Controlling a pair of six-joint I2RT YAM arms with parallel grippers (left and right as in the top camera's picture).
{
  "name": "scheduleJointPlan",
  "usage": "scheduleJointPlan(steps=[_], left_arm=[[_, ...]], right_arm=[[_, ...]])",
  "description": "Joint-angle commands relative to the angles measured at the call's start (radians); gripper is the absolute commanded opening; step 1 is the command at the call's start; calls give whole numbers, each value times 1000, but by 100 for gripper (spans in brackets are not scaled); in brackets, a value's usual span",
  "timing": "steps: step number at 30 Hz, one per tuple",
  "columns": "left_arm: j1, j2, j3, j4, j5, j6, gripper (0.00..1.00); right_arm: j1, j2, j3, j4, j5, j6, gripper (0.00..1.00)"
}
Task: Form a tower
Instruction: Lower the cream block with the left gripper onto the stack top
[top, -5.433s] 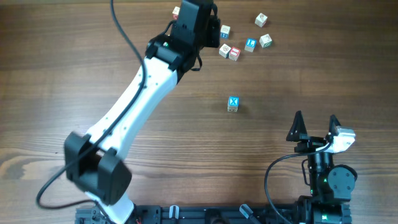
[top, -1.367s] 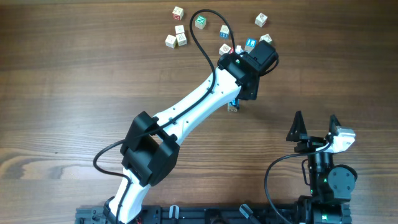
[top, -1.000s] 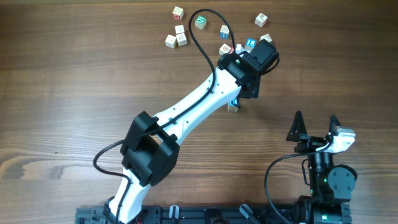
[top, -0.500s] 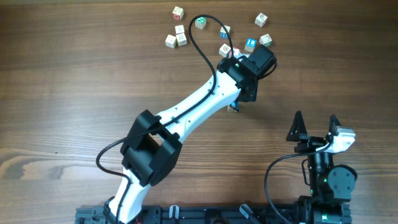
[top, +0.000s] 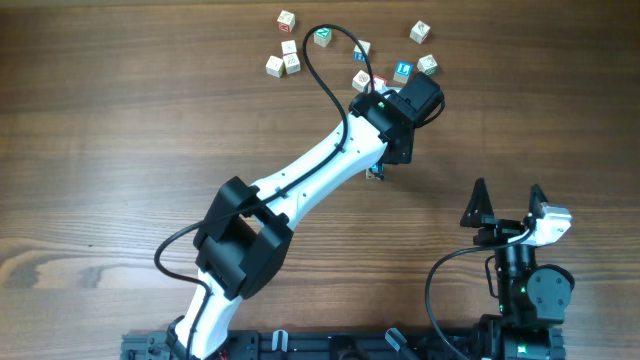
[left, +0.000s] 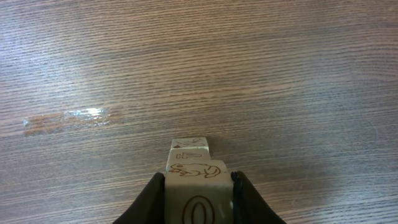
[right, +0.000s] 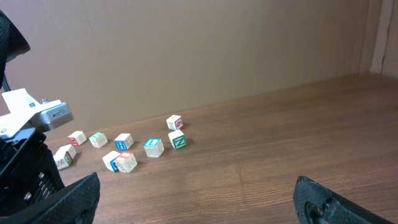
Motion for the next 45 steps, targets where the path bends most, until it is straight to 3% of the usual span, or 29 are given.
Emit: scheduleJointPlan(steps=[1,33,45], left_arm=[[-6,-4,-4,-5,-13,-11,21],[-6,-4,-48,15,-25,-59,18],[-6,-4,-48,16,-25,-60,23]], right_arm=[[4,-6,-1,3,-15,6,100],[4,-6,-1,3,-15,6,100],[4,-6,-1,3,-15,6,100]])
